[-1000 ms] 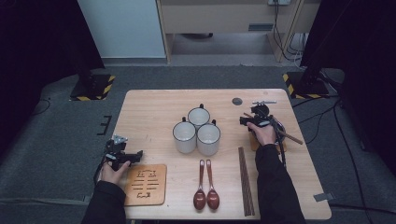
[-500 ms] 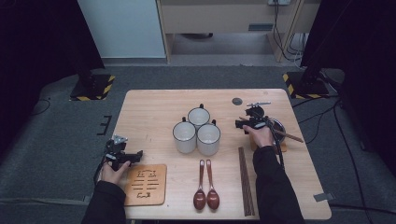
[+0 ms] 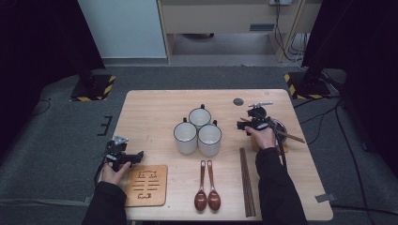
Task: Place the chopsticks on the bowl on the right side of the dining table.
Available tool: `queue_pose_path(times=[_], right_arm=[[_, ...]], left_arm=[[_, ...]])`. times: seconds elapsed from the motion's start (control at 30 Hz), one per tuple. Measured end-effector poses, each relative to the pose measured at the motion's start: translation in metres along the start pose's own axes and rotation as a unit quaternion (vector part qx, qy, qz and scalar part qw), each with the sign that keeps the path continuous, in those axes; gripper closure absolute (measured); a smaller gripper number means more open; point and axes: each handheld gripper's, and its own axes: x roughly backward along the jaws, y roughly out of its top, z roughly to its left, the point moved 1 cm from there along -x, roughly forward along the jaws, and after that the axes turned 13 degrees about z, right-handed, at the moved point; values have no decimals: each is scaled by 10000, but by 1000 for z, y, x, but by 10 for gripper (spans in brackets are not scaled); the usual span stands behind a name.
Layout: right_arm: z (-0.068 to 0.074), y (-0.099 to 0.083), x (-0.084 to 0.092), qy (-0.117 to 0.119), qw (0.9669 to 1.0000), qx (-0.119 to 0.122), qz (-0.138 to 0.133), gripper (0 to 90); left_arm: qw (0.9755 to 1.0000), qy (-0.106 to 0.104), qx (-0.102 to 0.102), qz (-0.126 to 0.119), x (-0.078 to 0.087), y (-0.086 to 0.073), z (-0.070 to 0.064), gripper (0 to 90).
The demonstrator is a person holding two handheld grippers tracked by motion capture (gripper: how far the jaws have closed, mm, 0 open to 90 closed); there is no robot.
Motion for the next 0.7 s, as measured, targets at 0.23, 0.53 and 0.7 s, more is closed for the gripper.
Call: queue_pose_path(times=[0.23, 0.53, 0.7], right_arm=[[-3, 0, 1, -94, 9998, -63, -144, 162], [-4, -8, -2, -21, 9999, -76, -111, 177], [-4, -7, -1, -48, 9999, -41, -157, 179]], left_arm=[[10000, 0, 0, 1, 0, 0, 0, 0], [10000, 1, -2, 2, 0, 0, 0, 0], [10000, 0, 0, 1, 0, 0, 0, 0]])
